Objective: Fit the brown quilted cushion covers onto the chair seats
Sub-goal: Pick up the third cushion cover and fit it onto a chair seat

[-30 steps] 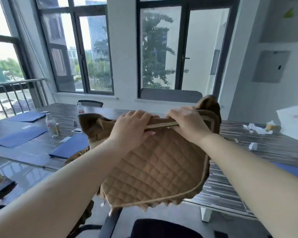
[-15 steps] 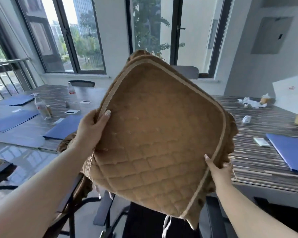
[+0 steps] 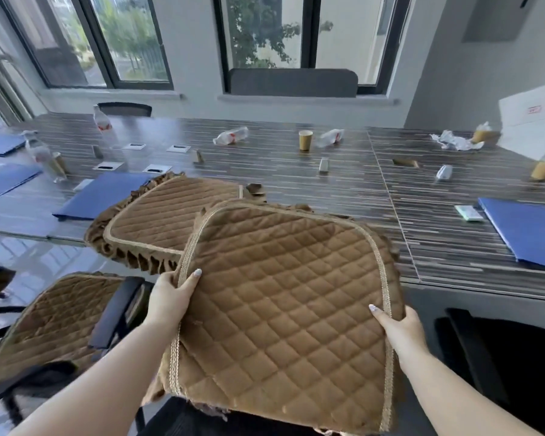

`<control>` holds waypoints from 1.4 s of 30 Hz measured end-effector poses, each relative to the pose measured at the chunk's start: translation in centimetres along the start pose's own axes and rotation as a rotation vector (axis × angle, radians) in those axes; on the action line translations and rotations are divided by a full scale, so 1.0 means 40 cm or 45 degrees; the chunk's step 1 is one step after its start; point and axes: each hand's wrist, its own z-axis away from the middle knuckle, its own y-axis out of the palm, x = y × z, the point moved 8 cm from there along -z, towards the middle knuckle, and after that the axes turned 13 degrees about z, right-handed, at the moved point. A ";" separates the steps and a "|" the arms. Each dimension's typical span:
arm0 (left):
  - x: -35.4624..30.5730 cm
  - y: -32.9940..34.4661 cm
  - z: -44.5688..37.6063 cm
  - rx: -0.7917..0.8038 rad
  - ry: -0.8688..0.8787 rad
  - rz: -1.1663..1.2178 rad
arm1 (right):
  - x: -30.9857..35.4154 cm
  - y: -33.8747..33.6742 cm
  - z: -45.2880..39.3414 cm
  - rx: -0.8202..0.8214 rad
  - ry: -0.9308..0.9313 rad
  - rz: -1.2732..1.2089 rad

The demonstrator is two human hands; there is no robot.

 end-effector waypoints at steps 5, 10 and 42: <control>0.254 0.022 0.053 0.090 -0.260 -0.180 | -0.176 0.046 0.025 0.006 0.167 0.264; 0.432 0.044 0.049 0.130 -0.449 -0.303 | -0.241 0.105 0.003 0.041 0.256 0.472; 1.120 0.267 -0.300 0.114 -0.716 -0.866 | -0.695 0.593 -0.411 0.096 0.478 0.831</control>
